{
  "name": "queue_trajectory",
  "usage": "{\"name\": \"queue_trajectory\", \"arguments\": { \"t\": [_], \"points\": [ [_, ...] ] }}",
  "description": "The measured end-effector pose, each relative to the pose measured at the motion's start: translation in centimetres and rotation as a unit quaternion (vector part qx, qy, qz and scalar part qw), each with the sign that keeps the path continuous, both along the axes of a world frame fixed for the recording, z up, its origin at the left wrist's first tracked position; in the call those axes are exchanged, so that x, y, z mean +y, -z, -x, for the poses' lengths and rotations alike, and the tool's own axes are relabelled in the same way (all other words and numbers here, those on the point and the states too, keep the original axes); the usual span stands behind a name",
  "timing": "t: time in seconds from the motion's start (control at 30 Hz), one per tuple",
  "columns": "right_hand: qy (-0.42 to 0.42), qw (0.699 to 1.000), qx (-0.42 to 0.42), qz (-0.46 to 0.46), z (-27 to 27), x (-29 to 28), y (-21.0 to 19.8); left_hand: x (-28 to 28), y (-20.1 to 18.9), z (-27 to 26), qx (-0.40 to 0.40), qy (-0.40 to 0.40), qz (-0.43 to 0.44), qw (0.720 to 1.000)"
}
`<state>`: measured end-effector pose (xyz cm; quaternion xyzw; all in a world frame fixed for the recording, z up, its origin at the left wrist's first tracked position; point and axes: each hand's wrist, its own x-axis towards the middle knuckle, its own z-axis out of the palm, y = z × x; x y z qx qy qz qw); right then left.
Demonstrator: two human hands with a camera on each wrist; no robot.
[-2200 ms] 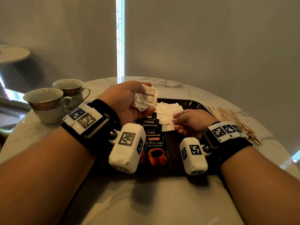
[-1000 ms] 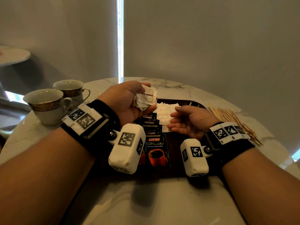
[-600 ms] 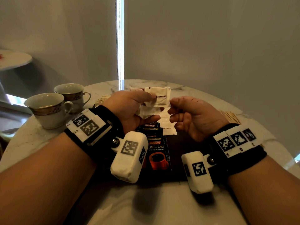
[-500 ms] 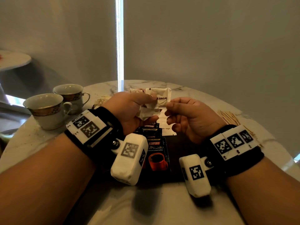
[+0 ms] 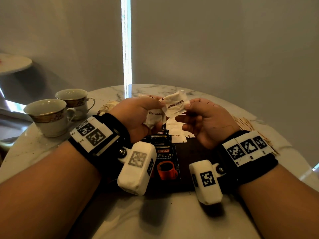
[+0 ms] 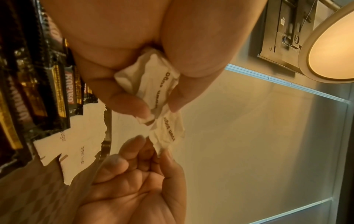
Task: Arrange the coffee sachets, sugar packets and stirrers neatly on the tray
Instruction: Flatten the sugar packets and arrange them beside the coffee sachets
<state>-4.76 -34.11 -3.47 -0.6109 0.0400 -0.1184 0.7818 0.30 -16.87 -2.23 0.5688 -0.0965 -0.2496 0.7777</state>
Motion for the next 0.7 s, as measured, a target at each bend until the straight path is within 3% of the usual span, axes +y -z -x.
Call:
{"name": "queue_trajectory", "arguments": {
  "t": [0.3, 0.47, 0.7],
  "points": [
    [0.047, 0.992, -0.040, -0.109, -0.4, 0.1, -0.1, 0.1, 0.1, -0.1, 0.001, 0.004, -0.013, 1.000],
    [-0.007, 0.998, -0.044, -0.055, 0.4, 0.9, -0.3, 0.2, 0.2, 0.4, -0.044, 0.076, -0.035, 0.995],
    [-0.024, 0.998, -0.041, -0.032, 0.6, 0.8, -0.3, 0.1, 0.0, 0.5, -0.047, 0.037, -0.002, 0.998]
  ]
}}
